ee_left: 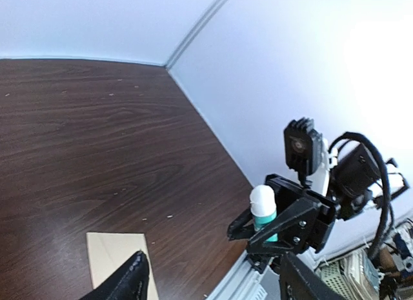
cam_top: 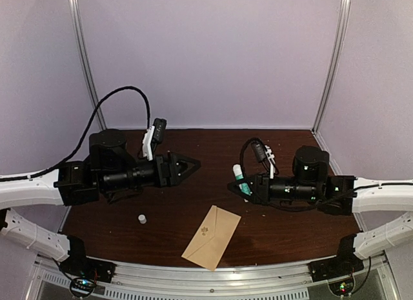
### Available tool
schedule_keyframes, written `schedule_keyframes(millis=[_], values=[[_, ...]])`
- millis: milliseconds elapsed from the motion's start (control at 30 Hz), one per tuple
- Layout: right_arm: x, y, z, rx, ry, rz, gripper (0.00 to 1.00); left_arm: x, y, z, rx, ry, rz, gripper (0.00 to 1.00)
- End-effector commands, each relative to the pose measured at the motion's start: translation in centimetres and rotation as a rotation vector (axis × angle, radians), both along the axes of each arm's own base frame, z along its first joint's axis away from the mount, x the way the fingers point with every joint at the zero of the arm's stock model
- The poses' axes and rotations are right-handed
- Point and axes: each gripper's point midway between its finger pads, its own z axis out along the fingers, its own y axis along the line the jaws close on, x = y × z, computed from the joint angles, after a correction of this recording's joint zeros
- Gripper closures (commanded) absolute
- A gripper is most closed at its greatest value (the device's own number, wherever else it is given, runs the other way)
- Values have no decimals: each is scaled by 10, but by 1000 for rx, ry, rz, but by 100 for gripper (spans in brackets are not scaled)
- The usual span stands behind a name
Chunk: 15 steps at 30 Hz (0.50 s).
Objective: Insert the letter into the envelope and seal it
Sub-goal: Seal the envelope flap on the envelope, then screw the solid glue.
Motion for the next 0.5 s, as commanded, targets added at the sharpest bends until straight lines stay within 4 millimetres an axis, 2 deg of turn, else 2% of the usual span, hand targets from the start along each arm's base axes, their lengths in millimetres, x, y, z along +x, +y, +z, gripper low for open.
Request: schedule_keyframes(millis=[0, 100, 200, 333, 467], values=[[-19, 6, 68, 183, -116, 127, 100, -28, -28, 66, -183, -140, -226, 28], [-31, 13, 87, 238, -123, 207, 100, -41, -45, 80, -233, -162, -334, 25], [-37, 19, 95, 251, -131, 248, 100, -50, -59, 88, -262, -182, -412, 22], [-41, 24, 101, 257, -140, 274, 100, -55, -72, 91, -268, -189, -465, 21], [-44, 27, 103, 261, -141, 290, 100, -54, -76, 88, -264, -178, -470, 21]])
